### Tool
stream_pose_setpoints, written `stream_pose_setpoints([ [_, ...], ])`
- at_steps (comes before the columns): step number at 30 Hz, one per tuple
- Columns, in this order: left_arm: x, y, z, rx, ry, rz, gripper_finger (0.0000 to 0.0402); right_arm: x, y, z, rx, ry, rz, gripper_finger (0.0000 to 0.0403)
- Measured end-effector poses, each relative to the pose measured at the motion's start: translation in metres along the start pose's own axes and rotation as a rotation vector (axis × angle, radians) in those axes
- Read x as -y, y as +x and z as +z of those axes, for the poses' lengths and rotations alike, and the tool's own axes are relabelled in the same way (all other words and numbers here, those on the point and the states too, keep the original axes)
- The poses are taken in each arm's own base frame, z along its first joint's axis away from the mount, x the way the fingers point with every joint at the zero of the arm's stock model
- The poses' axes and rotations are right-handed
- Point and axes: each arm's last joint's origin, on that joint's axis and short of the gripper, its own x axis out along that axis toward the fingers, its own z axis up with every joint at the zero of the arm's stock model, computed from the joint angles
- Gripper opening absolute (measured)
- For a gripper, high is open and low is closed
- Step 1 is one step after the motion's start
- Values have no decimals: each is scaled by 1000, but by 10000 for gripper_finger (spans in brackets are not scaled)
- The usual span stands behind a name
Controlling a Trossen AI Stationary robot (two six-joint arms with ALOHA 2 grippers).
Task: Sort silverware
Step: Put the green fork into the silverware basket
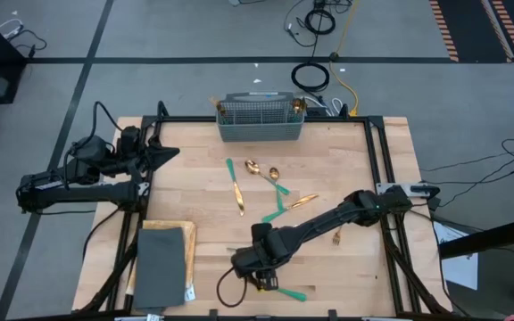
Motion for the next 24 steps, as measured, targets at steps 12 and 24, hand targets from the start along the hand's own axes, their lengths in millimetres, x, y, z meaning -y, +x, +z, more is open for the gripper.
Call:
stream_pose_setpoints([
  [12, -4, 0, -6, -58, -31, 42, 6, -10, 74, -12, -194, 44, -117, 231],
  [24, -4, 0, -6, -59, -30, 38, 6, -10, 107, -19, -282, 166, -165, 16],
])
